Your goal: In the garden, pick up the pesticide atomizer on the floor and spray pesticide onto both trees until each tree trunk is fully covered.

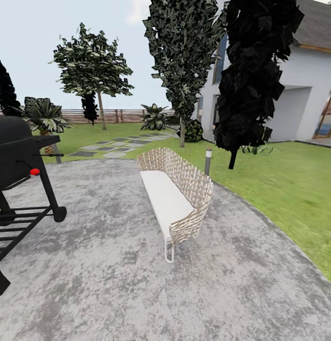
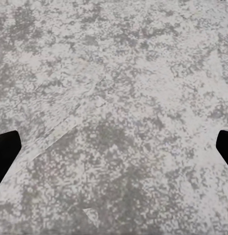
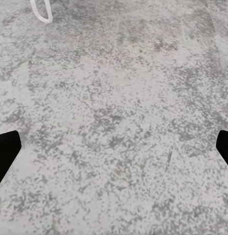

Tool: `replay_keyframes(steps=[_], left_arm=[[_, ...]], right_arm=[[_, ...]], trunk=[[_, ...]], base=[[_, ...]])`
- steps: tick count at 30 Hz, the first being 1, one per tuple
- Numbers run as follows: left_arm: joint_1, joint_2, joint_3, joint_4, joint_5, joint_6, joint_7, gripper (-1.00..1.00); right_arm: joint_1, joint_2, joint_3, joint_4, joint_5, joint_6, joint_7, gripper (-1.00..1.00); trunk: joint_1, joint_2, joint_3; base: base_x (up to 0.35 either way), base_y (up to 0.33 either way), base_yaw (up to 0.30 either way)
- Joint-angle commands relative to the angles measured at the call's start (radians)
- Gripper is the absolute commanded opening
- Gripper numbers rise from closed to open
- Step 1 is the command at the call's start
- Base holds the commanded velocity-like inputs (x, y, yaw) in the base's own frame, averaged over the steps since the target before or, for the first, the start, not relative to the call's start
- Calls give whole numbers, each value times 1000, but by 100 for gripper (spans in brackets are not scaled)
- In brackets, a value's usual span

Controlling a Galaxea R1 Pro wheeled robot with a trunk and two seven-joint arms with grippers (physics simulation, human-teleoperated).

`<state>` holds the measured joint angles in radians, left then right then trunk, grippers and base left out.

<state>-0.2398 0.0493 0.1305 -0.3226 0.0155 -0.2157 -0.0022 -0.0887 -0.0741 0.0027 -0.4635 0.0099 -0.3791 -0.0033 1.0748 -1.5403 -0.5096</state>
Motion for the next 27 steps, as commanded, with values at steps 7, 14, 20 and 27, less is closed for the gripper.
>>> replay_keyframes(steps=[7, 14, 20, 27], left_arm=[[-1, 0, 6, 2, 2, -3, 0, 100], [-1, 0, 7, 1, 3, 1, 8, 100], [-1, -1, 8, 4, 3, 0, 9, 100], [-1, -1, 8, 6, 3, -1, 10, 100]], right_arm=[[0, 0, 0, 2, 2, -3, -1, 100], [0, 0, 0, 2, 2, -2, 0, 100], [0, 2, 0, 2, 2, -2, -1, 100], [0, 6, 0, 5, 2, -2, -1, 100]], trunk=[[27, -50, -25], [54, -99, -49], [77, -141, -71], [104, -190, -98]], base=[[0, 0, 281], [0, 0, 281], [0, 0, 281], [0, 0, 269]])
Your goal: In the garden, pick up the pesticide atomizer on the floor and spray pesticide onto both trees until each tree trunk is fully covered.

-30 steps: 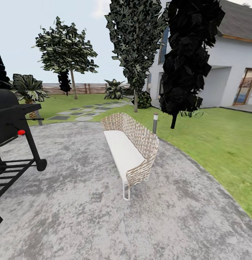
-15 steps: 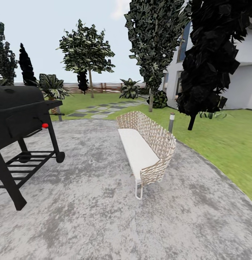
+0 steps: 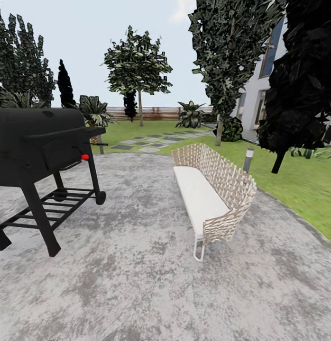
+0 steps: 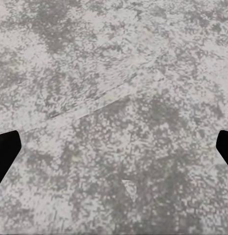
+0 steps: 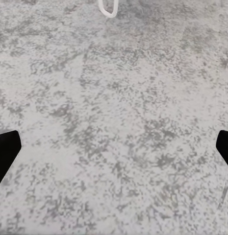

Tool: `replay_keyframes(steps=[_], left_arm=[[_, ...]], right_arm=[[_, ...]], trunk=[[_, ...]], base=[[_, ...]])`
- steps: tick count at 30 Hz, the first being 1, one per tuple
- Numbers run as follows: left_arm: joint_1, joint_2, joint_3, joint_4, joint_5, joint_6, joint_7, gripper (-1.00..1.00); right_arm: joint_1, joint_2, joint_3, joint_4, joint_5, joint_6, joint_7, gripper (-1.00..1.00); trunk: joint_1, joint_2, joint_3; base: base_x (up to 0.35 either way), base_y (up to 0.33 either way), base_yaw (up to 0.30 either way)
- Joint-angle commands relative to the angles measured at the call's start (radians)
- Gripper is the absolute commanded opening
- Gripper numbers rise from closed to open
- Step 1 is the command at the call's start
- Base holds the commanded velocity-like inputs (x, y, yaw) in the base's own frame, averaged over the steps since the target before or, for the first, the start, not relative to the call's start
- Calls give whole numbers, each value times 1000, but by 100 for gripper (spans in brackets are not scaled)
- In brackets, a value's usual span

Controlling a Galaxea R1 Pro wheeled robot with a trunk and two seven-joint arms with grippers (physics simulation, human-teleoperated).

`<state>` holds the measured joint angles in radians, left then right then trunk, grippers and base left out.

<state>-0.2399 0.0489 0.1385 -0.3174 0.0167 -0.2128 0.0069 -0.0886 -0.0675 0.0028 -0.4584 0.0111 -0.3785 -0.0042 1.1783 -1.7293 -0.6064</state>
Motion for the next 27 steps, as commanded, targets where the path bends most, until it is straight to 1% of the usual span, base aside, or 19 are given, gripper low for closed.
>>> replay_keyframes(steps=[1, 14, 27], left_arm=[[-1, 0, 1, 1, 2, -3, 1, 100], [-1, 0, 1, 3, 2, -4, 1, 100], [-1, 0, 1, 3, 2, -6, 1, 100]], right_arm=[[0, 0, 0, 1, 1, -3, 0, 100], [0, 0, 0, 1, 0, -3, 0, 100], [0, 0, -1, 0, -2, -2, 0, 100]], trunk=[[4, -8, -5], [54, -99, -63], [103, -190, -124]], base=[[0, 0, 223], [0, 0, 176], [0, 0, 71]])
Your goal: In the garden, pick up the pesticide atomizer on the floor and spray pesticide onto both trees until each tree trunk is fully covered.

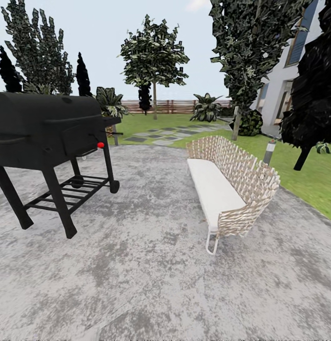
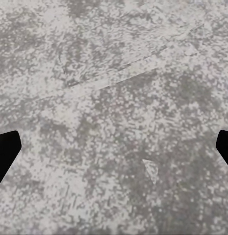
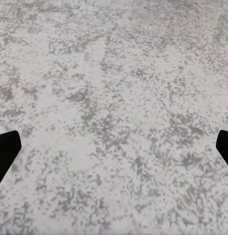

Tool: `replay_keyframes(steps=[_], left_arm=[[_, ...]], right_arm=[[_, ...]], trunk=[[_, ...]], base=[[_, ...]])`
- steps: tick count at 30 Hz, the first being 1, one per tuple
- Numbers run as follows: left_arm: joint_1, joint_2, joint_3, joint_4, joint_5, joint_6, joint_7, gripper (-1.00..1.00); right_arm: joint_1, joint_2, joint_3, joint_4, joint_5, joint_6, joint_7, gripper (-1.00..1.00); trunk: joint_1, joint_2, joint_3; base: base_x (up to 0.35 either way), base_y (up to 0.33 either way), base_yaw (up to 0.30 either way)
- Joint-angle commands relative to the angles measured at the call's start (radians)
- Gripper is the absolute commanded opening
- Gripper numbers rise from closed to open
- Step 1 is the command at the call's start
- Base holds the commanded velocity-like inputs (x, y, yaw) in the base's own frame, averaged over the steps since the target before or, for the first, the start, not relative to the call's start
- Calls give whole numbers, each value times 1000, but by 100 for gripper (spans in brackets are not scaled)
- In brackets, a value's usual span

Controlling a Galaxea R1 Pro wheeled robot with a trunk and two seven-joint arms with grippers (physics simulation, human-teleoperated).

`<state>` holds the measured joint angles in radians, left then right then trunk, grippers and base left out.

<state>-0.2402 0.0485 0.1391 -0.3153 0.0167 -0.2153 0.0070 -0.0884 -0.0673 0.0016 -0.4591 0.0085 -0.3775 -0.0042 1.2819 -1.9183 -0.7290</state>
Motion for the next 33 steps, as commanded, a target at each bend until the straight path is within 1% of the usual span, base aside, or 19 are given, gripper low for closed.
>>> replay_keyframes(steps=[1, 16, 28, 33], left_arm=[[-1, 0, 0, 1, 2, -4, 1, 100], [-1, -1, 0, 1, 2, -4, 1, 100], [-1, -1, 0, 2, 2, -5, 1, 100], [-1, -1, 0, 2, 2, -5, 1, 100]], right_arm=[[-1, 0, 0, 1, 1, -3, 0, 100], [-1, 0, 0, 2, 2, -3, 0, 100], [-1, 0, 0, 2, 2, -3, 0, 100], [-1, 0, 1, 2, 2, -3, 0, 100]], trunk=[[4, -8, -6], [61, -113, -77], [107, -197, -133], [126, -232, -156]], base=[[0, 0, 13], [0, 0, 5], [0, 0, 107], [0, 0, 45]])
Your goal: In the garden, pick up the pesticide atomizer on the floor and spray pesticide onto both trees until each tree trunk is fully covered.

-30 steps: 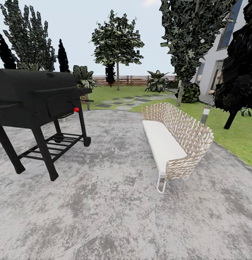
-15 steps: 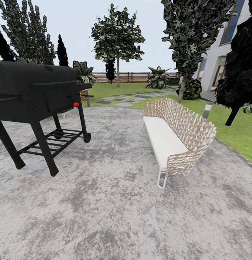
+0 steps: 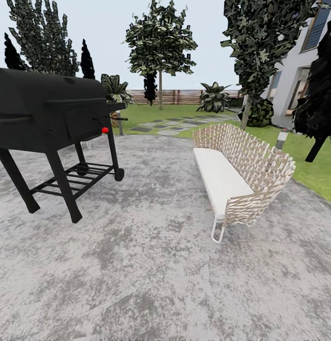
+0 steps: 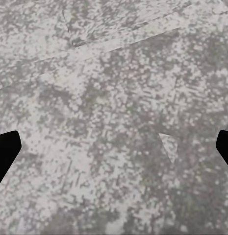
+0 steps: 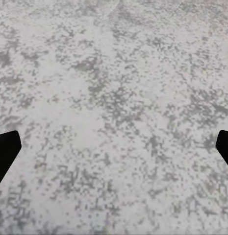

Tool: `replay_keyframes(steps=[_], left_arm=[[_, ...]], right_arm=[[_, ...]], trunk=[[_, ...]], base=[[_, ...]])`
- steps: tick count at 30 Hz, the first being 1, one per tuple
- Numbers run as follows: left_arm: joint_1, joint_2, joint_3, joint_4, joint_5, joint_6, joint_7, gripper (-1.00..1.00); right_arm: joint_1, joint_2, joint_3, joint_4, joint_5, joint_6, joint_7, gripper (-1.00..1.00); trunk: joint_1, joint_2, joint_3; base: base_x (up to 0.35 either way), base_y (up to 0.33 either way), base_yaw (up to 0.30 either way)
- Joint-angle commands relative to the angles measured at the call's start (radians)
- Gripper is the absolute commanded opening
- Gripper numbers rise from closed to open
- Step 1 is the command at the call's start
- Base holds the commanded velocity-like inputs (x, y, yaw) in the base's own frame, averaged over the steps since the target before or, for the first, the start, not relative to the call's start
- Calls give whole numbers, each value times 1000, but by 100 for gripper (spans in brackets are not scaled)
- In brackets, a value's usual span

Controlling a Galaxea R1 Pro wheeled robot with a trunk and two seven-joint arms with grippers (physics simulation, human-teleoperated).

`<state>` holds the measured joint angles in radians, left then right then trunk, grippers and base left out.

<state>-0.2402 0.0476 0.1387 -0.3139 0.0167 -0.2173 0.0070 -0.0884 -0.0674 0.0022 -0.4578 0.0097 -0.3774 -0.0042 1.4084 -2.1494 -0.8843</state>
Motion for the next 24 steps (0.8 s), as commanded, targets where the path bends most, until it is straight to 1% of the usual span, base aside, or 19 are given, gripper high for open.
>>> replay_keyframes(steps=[1, 10, 18, 24], left_arm=[[-1, 0, 1, 1, 2, -3, 1, 100], [-1, 0, 1, 0, 2, -4, 1, 100], [-1, 0, 0, 0, 1, -2, 0, 100], [-1, 3, 1, 1, -1, -3, -1, 100]], right_arm=[[-1, 0, 0, 1, 1, -3, 0, 100], [-1, 0, 1, 1, 1, -3, 0, 100], [-1, 0, 2, 12, 1, -4, 1, 100], [-1, 0, 0, 41, 1, -4, 1, 100]], trunk=[[4, -8, -6], [38, -71, -48], [38, -71, -51], [38, -71, -51]], base=[[0, 0, 11], [0, 0, 2], [13, 0, 0], [271, 4, 0]])
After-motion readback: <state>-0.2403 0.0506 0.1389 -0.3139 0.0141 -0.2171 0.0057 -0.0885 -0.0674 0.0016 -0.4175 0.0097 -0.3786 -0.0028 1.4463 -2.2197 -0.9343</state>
